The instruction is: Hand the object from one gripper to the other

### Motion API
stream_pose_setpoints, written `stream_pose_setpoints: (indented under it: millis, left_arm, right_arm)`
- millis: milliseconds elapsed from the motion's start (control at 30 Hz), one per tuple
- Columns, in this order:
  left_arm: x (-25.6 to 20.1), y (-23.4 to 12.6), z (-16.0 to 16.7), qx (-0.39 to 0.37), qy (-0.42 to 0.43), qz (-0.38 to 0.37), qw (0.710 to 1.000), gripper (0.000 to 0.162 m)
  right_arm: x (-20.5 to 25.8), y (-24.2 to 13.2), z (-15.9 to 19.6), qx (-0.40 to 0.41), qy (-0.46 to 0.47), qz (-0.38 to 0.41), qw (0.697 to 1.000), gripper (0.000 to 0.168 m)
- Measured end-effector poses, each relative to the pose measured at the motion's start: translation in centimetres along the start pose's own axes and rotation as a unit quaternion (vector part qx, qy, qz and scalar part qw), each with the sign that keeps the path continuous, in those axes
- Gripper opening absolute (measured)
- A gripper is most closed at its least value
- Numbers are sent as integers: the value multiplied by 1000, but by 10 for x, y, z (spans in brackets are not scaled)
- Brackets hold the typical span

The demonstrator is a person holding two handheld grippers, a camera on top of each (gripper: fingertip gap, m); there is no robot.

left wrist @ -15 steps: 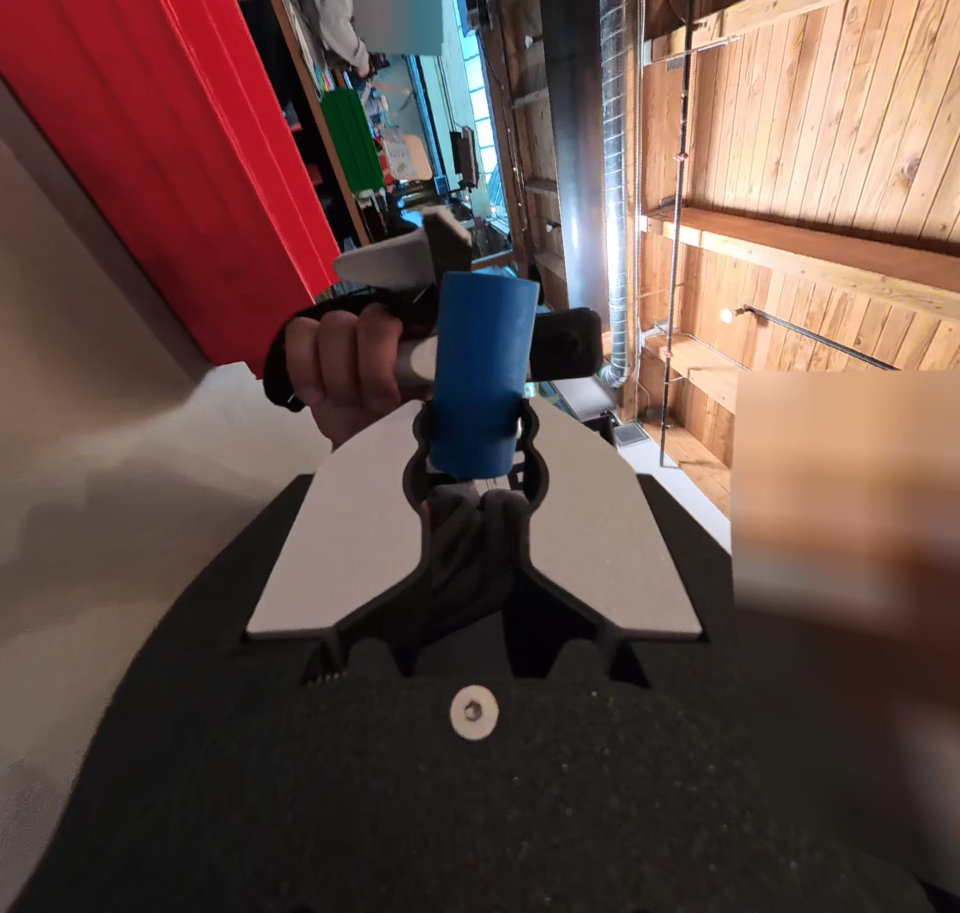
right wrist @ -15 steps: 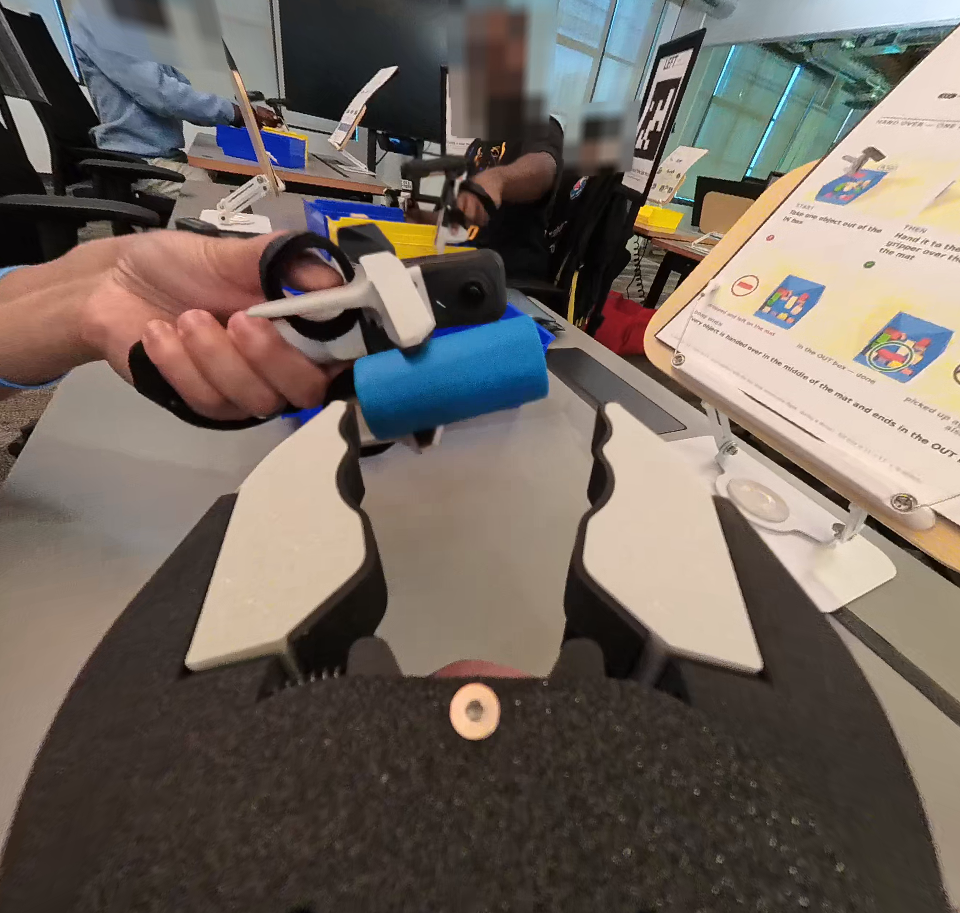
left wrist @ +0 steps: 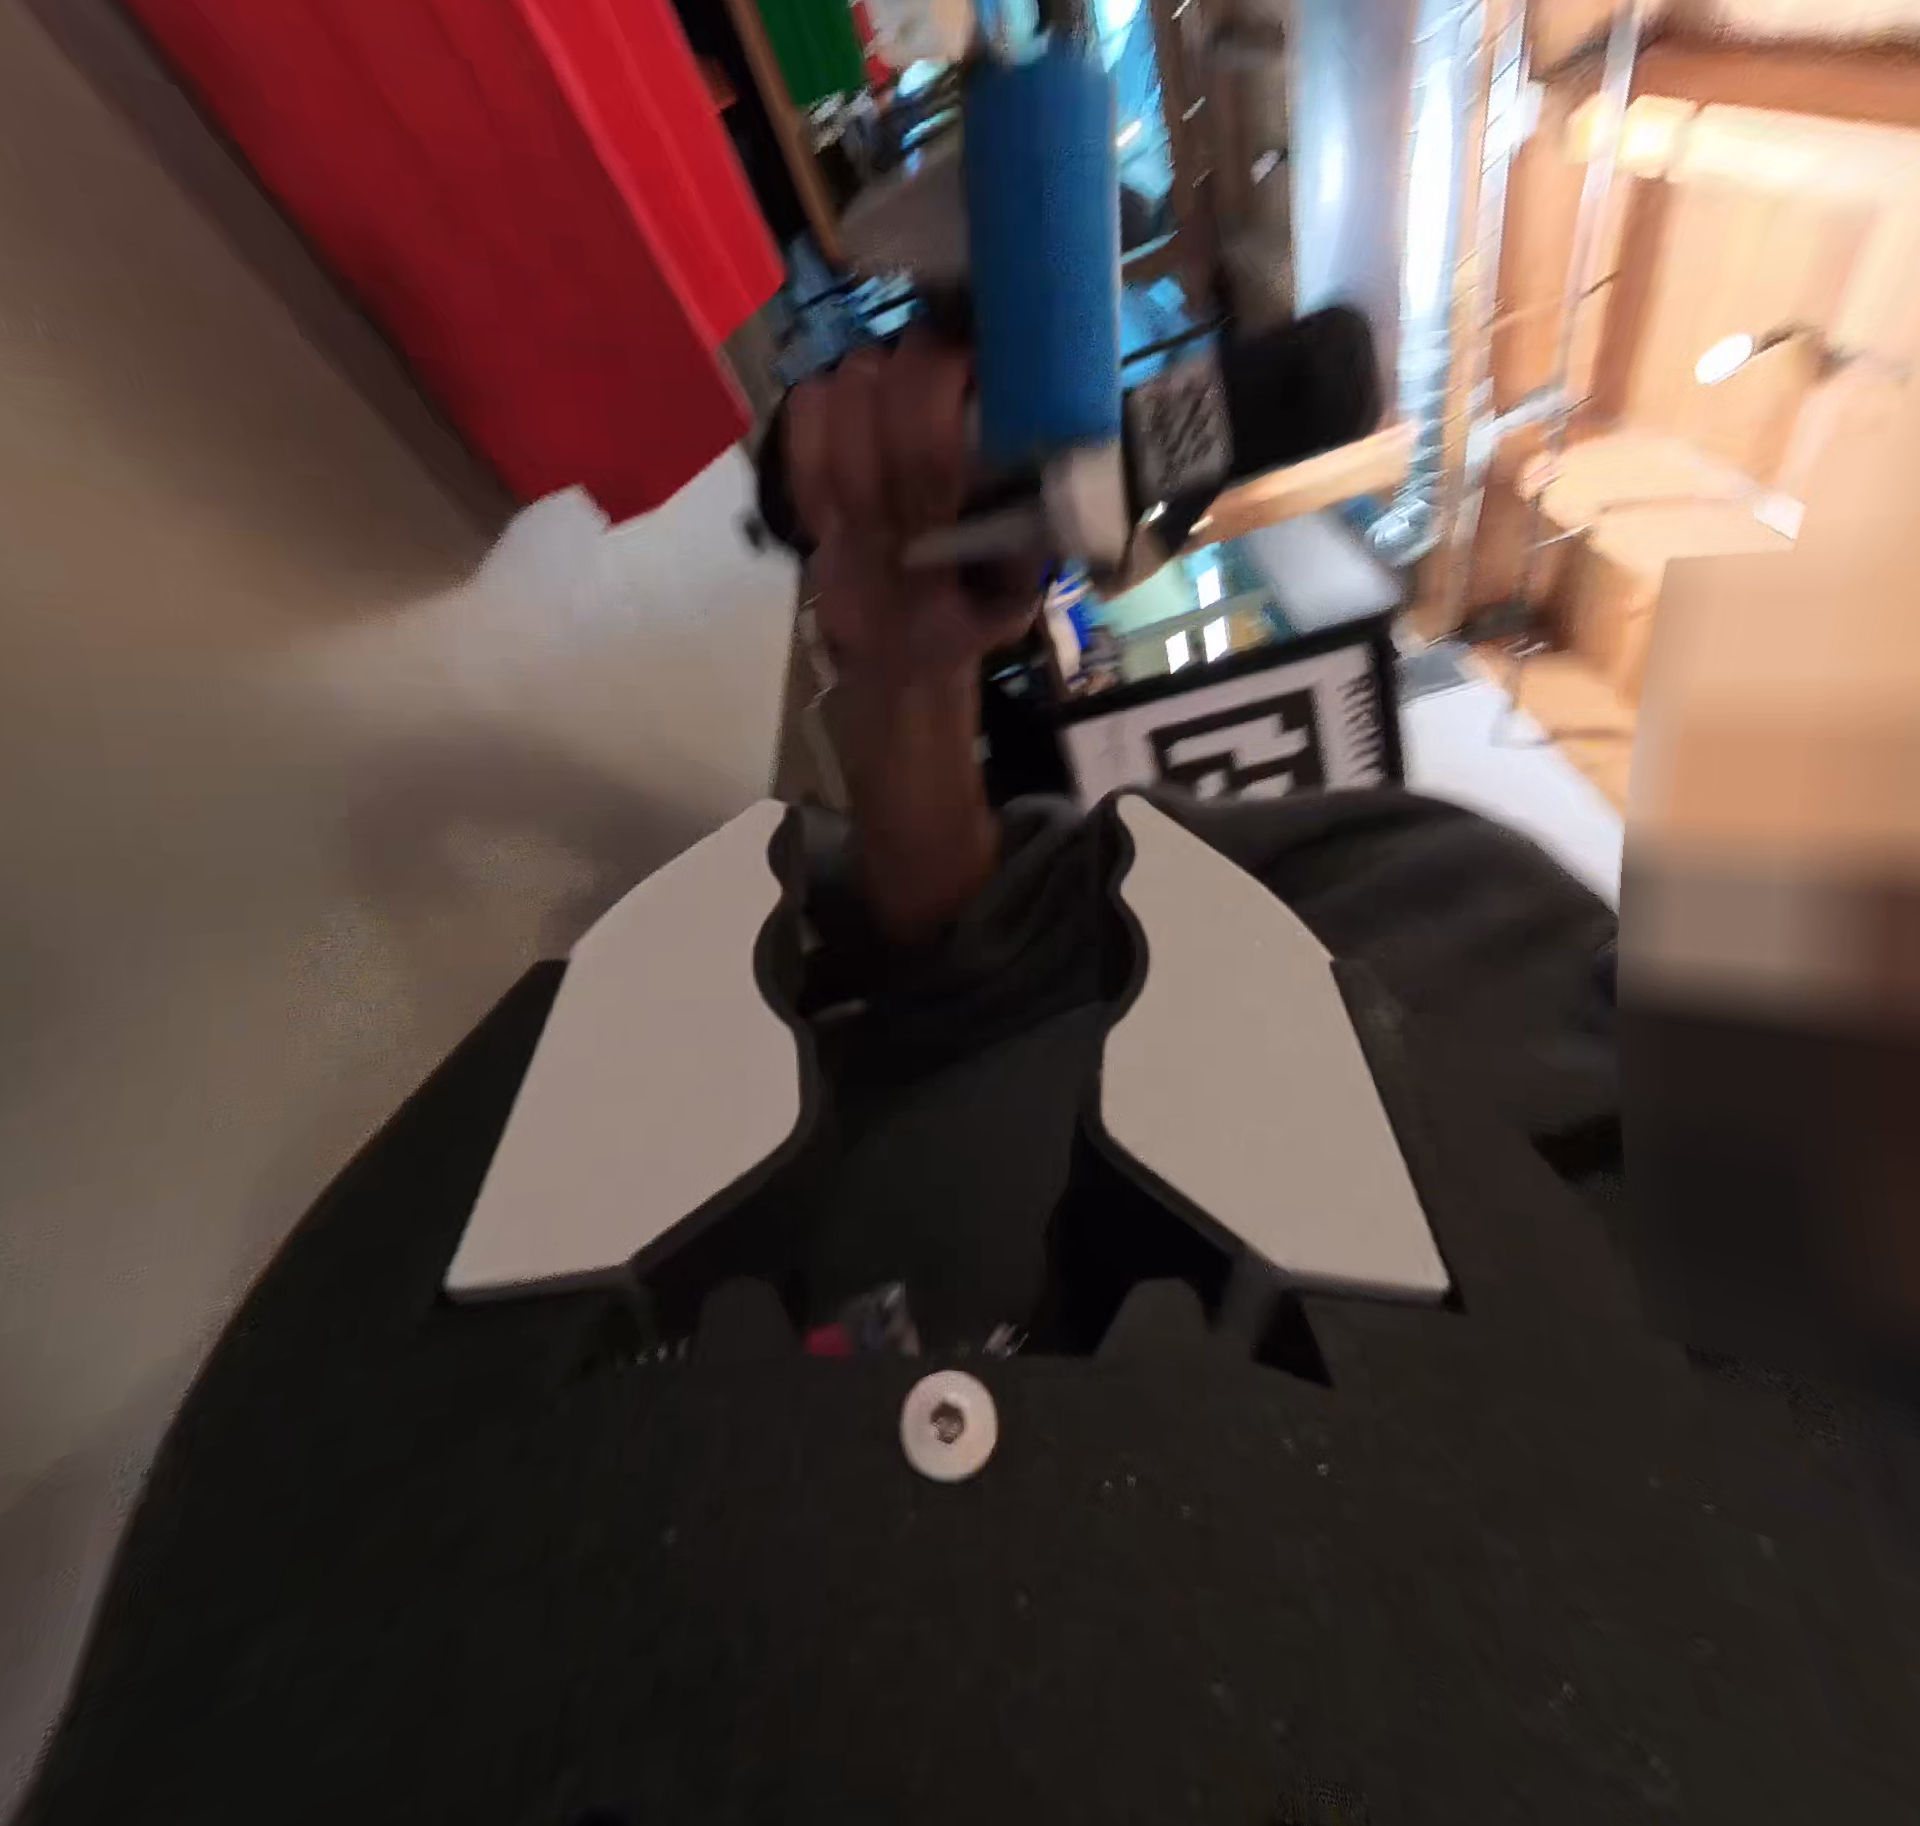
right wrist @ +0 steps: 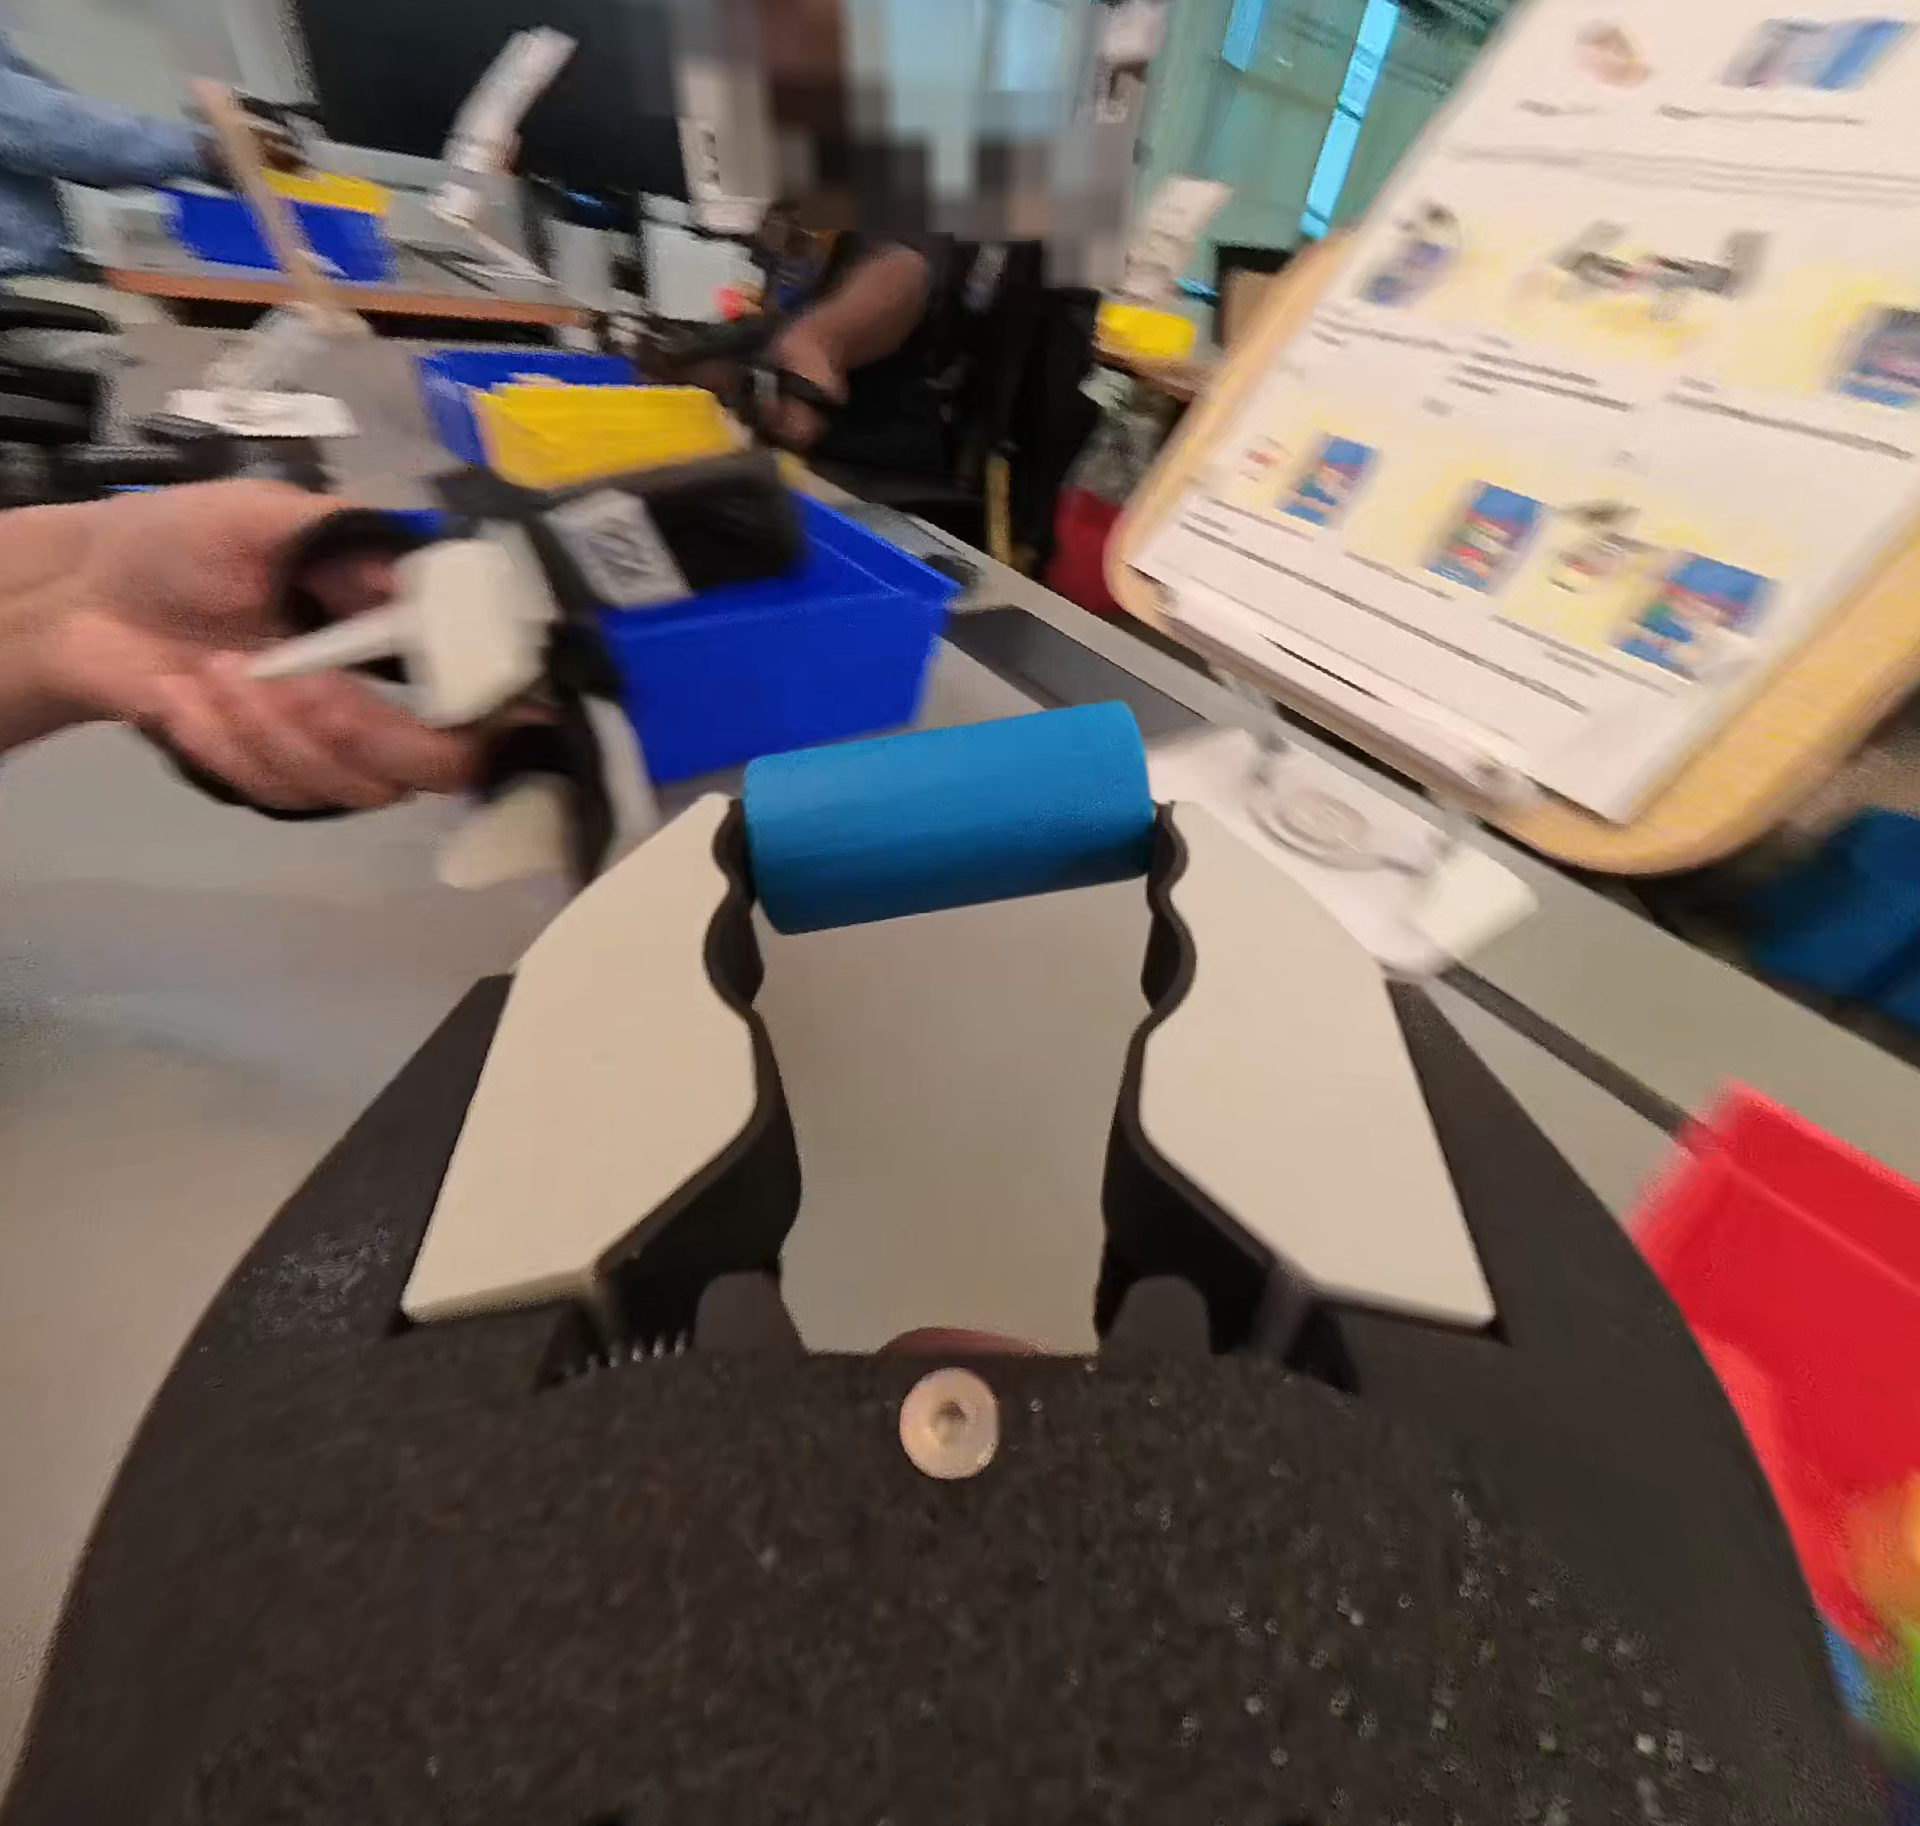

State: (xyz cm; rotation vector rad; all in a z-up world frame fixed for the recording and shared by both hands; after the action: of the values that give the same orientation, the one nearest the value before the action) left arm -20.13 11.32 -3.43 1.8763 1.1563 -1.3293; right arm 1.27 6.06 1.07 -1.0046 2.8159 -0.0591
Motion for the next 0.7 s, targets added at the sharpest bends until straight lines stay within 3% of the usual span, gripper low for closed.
stream_pose_setpoints:
  millis: [100, 167, 233, 300, 400, 533, 700]
  left_arm:
    - [0, -24, 44, 22, 44, -72, 996, 50]
    - [-1, -35, 69, 15, 54, -93, 994, 48]
    - [-3, -44, 87, -10, 47, -84, 995, 47]
    - [-6, -50, 96, -55, 32, -55, 996, 46]
    - [-4, -56, 99, -108, 17, -7, 994, 41]
    - [1, -57, 100, -116, 16, -5, 993, 41]
    - [-6, -56, 101, -102, 29, 7, 994, 41]
  right_arm:
    - [-50, -56, 13, 123, 47, 140, 981, 72]
    - [-82, -96, 32, 237, 96, 247, 935, 72]
    - [-103, -126, 53, 348, 180, 287, 874, 72]
    - [-113, -142, 76, 453, 265, 290, 800, 73]
    - [-116, -146, 97, 534, 321, 291, 726, 73]
    - [-124, -132, 103, 579, 353, 273, 682, 73]
    - [-139, -123, 122, 683, 361, 240, 588, 73]
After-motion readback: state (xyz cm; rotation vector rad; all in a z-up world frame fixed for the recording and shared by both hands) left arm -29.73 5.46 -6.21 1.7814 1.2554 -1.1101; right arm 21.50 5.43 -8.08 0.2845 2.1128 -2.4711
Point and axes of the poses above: each gripper's, where its closed fingertips meet, y out along the fingers, z out of its underside, x = y × z across the jaws, the point moved 8 cm from there along -y, back along the fingers
